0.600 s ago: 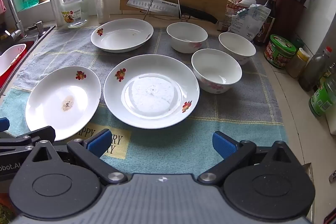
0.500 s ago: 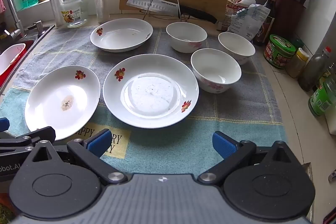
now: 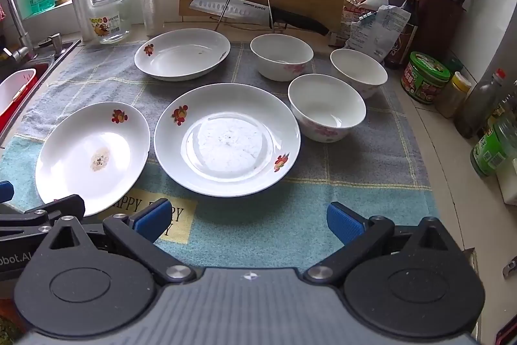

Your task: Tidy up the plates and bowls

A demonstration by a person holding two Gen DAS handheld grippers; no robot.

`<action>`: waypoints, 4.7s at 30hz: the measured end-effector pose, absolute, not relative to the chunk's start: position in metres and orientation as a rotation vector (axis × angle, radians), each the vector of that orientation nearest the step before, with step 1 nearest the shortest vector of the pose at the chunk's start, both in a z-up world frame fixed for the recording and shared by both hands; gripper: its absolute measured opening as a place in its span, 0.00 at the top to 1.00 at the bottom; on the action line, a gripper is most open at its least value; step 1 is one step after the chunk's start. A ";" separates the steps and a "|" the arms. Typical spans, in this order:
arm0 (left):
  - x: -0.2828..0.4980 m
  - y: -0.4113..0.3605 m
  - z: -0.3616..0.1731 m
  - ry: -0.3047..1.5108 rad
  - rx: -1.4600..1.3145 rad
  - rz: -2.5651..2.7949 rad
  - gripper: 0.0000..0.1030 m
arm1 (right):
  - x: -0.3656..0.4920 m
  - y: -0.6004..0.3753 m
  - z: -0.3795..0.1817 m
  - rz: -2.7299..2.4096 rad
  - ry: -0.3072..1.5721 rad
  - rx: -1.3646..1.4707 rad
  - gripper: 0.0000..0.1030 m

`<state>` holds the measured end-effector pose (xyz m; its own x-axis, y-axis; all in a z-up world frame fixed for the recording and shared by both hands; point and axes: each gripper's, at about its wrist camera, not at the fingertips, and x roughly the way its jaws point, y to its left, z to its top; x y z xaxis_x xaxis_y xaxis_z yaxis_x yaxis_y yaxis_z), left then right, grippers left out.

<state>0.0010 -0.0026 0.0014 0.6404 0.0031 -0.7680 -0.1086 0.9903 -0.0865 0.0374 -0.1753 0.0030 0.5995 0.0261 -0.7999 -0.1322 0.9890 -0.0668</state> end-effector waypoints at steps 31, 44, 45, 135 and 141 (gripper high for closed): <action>0.002 -0.006 0.002 0.869 -0.119 0.065 0.01 | 0.040 -0.176 0.005 0.087 0.929 -0.134 0.00; 0.003 -0.008 0.004 0.868 -0.112 0.068 0.01 | 0.042 -0.178 0.005 0.088 0.930 -0.133 0.00; 0.004 -0.008 0.004 0.868 -0.111 0.068 0.01 | 0.042 -0.178 0.006 0.088 0.930 -0.133 0.00; 0.031 0.141 -0.008 0.845 -0.167 0.130 0.01 | 0.044 -0.056 -0.102 0.600 0.869 -0.312 0.00; 0.041 0.142 -0.012 0.857 -0.142 0.102 0.01 | 0.046 -0.050 -0.103 0.625 0.832 -0.313 0.00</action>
